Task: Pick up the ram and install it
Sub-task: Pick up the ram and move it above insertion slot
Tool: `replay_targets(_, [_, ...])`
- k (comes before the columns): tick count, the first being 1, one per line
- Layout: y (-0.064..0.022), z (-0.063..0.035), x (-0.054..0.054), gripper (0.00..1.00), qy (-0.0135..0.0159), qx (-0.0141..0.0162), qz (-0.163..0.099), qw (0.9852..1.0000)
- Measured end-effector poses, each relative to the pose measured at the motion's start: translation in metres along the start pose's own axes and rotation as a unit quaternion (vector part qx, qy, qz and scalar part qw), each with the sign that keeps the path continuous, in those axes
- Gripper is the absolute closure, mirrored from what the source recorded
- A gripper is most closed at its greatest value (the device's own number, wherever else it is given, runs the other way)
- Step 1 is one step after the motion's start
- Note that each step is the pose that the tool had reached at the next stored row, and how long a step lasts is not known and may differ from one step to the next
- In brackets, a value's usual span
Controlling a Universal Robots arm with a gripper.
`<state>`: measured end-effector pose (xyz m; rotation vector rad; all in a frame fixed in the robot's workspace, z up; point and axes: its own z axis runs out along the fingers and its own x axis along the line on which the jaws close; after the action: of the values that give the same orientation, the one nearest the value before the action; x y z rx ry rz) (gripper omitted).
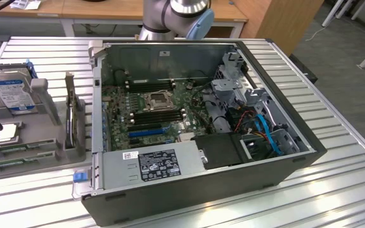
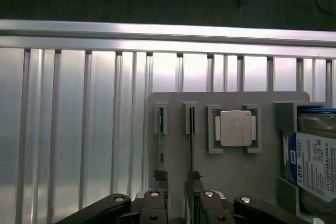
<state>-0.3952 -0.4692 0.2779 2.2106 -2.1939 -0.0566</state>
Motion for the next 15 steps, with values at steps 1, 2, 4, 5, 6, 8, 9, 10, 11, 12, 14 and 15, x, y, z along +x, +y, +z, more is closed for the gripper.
replay_targets(1, [0.0000, 0.0008, 0.000, 0.71, 0.0010, -0.0001, 0.000, 1.0000])
replay_targets(2, [0.0000, 0.0017, 0.000, 0.71, 0.0020, -0.0001, 0.000, 1.0000])
replay_targets(4, [-0.0002, 0.0047, 0.000, 0.71, 0.0028, -0.0001, 0.000, 1.0000])
replay_targets(5, [-0.0002, 0.0066, 0.000, 0.71, 0.0029, -0.0001, 0.000, 1.0000])
replay_targets(6, [-0.0003, 0.0084, 0.000, 0.71, 0.0030, -0.0001, 0.000, 1.0000])
replay_targets(8, [-0.0004, 0.0119, 0.001, 0.71, 0.0030, -0.0001, 0.000, 1.0000])
replay_targets(9, [-0.0005, 0.0137, 0.001, 0.71, 0.0030, -0.0001, 0.000, 1.0000])
replay_targets(10, [-0.0006, 0.0155, 0.001, 0.71, 0.0030, -0.0001, 0.000, 1.0000])
replay_targets(11, [-0.0007, 0.0175, 0.001, 0.71, 0.0030, -0.0001, 0.000, 1.0000])
replay_targets(12, [-0.0007, 0.0192, 0.001, 0.71, 0.0030, -0.0001, 0.000, 1.0000])
replay_targets(14, [-0.0009, 0.0228, 0.002, 0.71, 0.0030, -0.0001, 0.000, 1.0000])
replay_targets(15, [-0.0010, 0.0247, 0.002, 0.71, 0.0030, -0.0001, 0.000, 1.0000])
